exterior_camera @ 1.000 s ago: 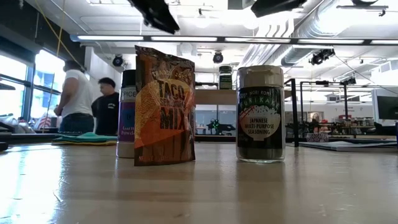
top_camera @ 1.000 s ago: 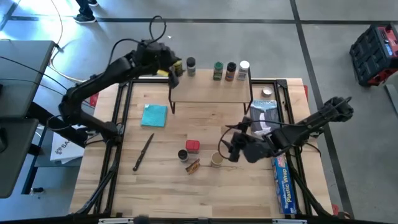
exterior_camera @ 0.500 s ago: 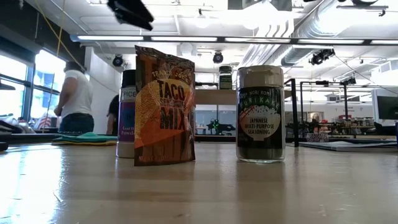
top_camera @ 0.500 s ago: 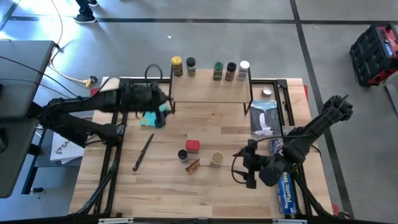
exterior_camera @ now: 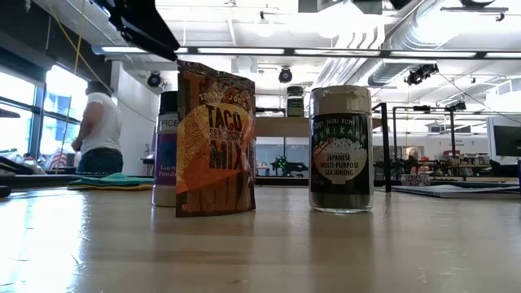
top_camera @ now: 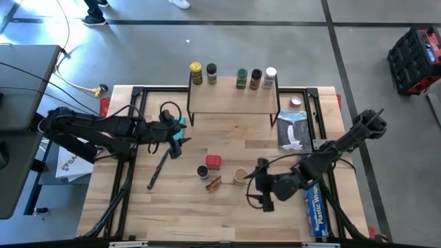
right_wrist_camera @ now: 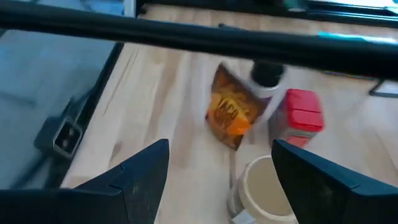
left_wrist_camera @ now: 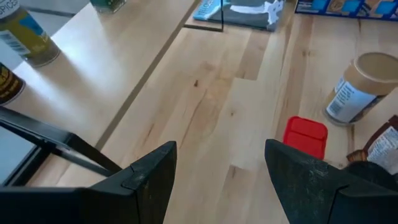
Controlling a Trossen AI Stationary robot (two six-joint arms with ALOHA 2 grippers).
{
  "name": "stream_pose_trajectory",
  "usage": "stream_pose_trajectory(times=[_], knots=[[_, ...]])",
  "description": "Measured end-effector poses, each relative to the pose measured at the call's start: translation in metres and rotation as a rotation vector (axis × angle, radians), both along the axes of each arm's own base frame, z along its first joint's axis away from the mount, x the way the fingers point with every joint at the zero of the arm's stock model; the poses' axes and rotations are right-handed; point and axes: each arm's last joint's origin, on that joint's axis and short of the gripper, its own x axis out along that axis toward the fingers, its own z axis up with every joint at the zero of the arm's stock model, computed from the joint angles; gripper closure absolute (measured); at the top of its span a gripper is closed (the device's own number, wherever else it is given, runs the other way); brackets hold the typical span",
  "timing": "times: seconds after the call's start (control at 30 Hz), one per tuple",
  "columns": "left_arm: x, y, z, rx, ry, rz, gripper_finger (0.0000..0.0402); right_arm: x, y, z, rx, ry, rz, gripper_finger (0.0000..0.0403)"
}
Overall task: Shelf spices
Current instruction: Put the gold spice bottle on the shelf
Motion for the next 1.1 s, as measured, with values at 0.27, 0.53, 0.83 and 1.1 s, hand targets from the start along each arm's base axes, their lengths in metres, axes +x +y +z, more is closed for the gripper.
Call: stream_pose_trajectory(times=[0.27, 0.53, 0.83, 1.1], knots=[[-0.002, -0.015, -0.001, -0.009, 0.005, -0.054, 0.0163, 0.018, -0.023, -0.007, 0.058, 0.039, -0.072, 0.0113], [-0.008, -0.03, -0.017, -0.02, 0.022, -0.075, 0.0163, 0.026, -0.036, -0.014, 0.109, 0.112, -0.033, 0.0069], [-0.014, -0.033, -0.042, 0.0, 0.057, 0.005, 0.0163, 0.049, -0.051, -0.045, 0.076, 0.196, -0.05, 0.0066], [-0.015, -0.034, -0.045, 0.003, 0.062, 0.001, 0.0163, 0.049, -0.057, -0.055, 0.062, 0.274, -0.086, 0.0066]])
